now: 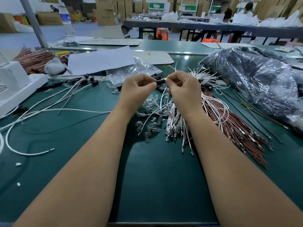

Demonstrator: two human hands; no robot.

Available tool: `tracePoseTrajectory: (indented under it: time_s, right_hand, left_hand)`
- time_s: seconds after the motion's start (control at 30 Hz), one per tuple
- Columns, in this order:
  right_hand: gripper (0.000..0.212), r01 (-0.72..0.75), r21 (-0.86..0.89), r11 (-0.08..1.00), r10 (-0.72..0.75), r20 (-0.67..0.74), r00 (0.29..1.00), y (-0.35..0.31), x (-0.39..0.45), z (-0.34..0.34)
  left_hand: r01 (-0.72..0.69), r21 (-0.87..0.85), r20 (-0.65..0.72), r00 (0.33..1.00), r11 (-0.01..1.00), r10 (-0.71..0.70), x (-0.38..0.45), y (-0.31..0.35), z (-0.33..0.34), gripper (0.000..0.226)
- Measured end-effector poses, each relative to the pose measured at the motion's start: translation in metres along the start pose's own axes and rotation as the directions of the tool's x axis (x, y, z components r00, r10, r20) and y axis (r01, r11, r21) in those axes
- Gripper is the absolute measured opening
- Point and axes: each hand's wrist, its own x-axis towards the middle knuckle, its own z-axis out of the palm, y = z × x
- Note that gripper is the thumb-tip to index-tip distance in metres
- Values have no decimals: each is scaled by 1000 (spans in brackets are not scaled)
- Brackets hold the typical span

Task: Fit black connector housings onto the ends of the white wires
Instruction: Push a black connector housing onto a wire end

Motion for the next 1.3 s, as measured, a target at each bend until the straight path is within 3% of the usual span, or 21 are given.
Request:
tracePoseTrajectory:
  time_s: [0.27, 0.43, 0.67, 0.9, 1.03, 1.2, 1.3]
  right_hand:
    - [9, 98, -133, 986, -99, 1, 995, 2, 0, 0]
    - [8, 193, -276, 942, -205, -15, 979, 0, -2, 0]
    - [7, 167, -171, 971, -176, -36, 984, -3, -4, 1]
    - [6, 74, -41, 996, -77, -88, 993, -4, -4, 2]
    - [7, 16, 21, 1000, -13, -115, 993, -3, -3, 0]
    - [20, -52, 130, 990, 60, -56, 997, -1, 0, -2]
    - [14, -84, 197, 977, 82, 16, 996, -2, 1, -2]
  left_hand:
    - [-51, 8, -10, 999, 999, 51, -1, 3, -4, 6]
    - [-224, 229, -51, 969, 947, 241, -3, 2, -1, 6]
    - [-263, 290, -108, 946, 920, 305, -1, -2, 1, 7]
    - [-263, 235, -98, 951, 936, 292, -3, 3, 7, 5]
    - [-194, 98, -100, 974, 976, 204, -2, 4, 10, 10]
    - [-65, -43, 22, 998, 997, 66, -2, 6, 11, 22]
    - [47, -109, 145, 989, 993, -31, -3, 5, 6, 25]
